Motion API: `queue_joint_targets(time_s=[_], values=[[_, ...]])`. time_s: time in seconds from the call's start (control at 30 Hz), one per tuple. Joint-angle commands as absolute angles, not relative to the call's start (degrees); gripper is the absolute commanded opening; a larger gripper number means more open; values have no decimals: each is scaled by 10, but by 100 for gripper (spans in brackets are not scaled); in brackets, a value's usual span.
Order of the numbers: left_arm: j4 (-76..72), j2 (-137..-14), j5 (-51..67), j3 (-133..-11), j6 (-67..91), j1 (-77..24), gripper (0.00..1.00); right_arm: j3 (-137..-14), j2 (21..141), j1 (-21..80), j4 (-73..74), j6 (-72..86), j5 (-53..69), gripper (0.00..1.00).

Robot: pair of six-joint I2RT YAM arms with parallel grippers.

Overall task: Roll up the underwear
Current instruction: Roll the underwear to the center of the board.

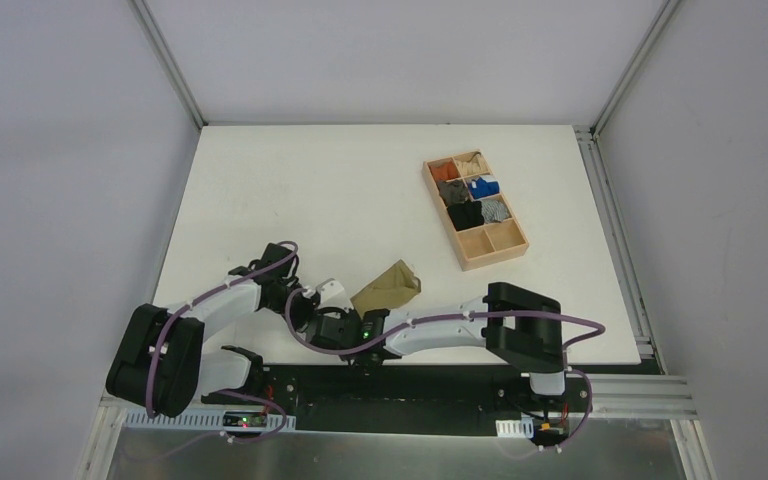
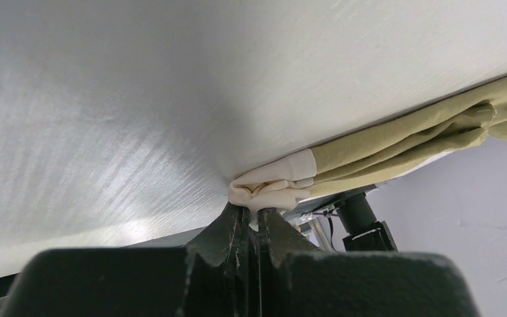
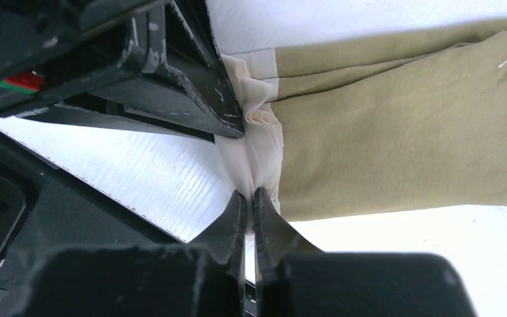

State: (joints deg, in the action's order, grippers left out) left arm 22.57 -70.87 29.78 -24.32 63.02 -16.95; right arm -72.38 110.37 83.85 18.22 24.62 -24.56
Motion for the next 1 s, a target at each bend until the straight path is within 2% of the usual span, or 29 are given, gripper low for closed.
queue_joint_targets(time_s=[0.0,0.13,0.3,0.53,0.77,0.97], values=[[266,-688,256,-257,628,-175,0,-699,1139,841,215,254,-248,0],[302,-654,247,-283,622,-175,2,-660,1104,822,162,254,-196,0],[347,-602,235,-313,621,-174,30,-584,1056,780,49,267,-63,0],[370,-556,249,-305,626,-174,51,-514,1043,723,-78,312,118,0],[370,-538,268,-275,608,-174,71,-466,1055,669,-173,354,249,0],[367,-564,268,-279,568,-174,73,-455,1069,649,-199,365,290,0]])
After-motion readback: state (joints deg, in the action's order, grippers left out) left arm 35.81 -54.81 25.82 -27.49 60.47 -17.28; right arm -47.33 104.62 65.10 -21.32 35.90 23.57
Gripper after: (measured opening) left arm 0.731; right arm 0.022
